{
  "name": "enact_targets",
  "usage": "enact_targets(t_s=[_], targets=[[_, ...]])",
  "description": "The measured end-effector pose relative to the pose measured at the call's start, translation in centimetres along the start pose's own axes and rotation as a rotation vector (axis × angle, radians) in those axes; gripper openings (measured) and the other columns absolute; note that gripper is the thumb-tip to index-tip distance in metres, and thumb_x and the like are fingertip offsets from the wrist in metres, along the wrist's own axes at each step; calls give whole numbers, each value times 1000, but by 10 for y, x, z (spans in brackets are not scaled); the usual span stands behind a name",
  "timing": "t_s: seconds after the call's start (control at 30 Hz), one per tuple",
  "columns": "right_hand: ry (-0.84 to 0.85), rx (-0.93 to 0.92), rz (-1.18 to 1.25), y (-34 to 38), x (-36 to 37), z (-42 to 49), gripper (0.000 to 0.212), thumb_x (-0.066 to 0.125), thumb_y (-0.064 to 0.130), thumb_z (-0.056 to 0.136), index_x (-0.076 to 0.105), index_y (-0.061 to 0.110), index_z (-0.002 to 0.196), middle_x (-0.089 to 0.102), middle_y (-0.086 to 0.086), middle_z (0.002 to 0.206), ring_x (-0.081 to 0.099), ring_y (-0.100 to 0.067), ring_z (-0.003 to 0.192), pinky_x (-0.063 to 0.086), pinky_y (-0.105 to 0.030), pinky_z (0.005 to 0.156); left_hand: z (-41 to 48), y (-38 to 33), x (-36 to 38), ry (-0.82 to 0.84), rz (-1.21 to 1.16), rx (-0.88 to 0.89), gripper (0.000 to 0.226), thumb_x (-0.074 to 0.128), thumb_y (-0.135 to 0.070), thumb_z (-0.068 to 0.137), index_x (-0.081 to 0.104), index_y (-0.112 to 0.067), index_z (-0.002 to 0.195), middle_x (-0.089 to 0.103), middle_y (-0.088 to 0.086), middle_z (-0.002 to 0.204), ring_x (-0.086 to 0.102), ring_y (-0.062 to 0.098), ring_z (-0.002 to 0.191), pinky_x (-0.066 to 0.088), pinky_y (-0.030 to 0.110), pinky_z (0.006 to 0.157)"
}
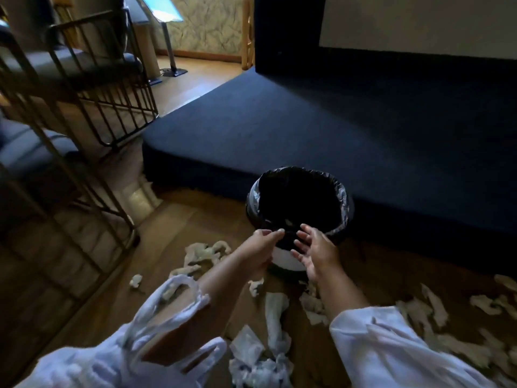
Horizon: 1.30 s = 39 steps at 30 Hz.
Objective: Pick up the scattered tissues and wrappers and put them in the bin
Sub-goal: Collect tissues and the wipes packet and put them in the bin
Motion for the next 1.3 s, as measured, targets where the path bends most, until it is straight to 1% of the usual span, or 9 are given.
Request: enact_targets(t_s=[0.17,0.27,0.37,0.6,0.67,0.8,1.0,1.2,1.3], targets=[[68,57,-251,-80,10,-72,19,38,15,97,55,15,102,57,-5,88,54,-19,82,46,-33,71,-55,59,-28,12,284,42,38,47,-32,95,55,-7,122,59,8,96,52,8,71,35,16,51],[73,73,-414,-130,11,-104,18,41,18,96,56,15,107,59,-7,98,55,-22,91,46,-33,74,-78,110,-60,-14,377,12,44,54,-37,90,53,-8,124,60,11,118,58,18,99,42,19,60],[20,63,-525,-171,11,-136,16,44,18,94,56,16,104,57,-7,95,53,-21,84,45,-31,67,-108,150,-87,-16,487,45,45,55,-34,91,50,-6,125,57,8,120,55,19,107,45,25,79],[-49,-29,-697,-204,27,-220,16,46,19,93,54,15,106,54,-2,83,49,-14,69,41,-28,60,-169,198,-139,137,495,115,45,57,-30,90,46,-8,127,55,10,122,56,21,100,49,29,77],[-14,-71,-809,-193,41,-227,20,46,19,94,55,12,110,56,-4,91,53,-17,79,42,-28,64,-173,198,-156,175,454,136,45,58,-29,90,45,-9,128,56,13,119,58,22,94,52,32,73],[57,-13,-969,-178,51,-220,23,49,22,93,55,10,113,60,-14,110,60,-27,96,43,-26,62,-161,198,-180,171,471,149,38,59,-26,89,48,-11,122,55,11,118,60,24,102,54,42,89],[74,-30,-1164,-196,11,-179,21,52,19,92,58,9,110,57,3,82,52,-7,69,41,-19,57,-97,247,-152,127,491,98,50,61,-29,87,42,-12,130,53,9,119,59,27,105,52,40,86],[236,-193,-1351,-323,12,-117,21,57,25,88,61,19,108,60,-1,106,58,-14,95,46,-22,77,-28,349,-155,-40,648,34,61,60,-38,85,32,-33,139,28,7,149,34,29,134,40,49,103],[423,-187,-1489,-407,30,-114,42,62,35,83,53,21,122,48,-5,124,47,-22,114,41,-31,96,-22,393,-163,-65,761,-14,63,58,-42,86,28,-37,141,10,4,156,12,31,142,28,52,111]])
Point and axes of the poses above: each hand's wrist, its own z-axis towards the middle knuckle, its own x-axis out of the palm, y = z × x, the point moved 10 cm from there along z, towards the middle knuckle
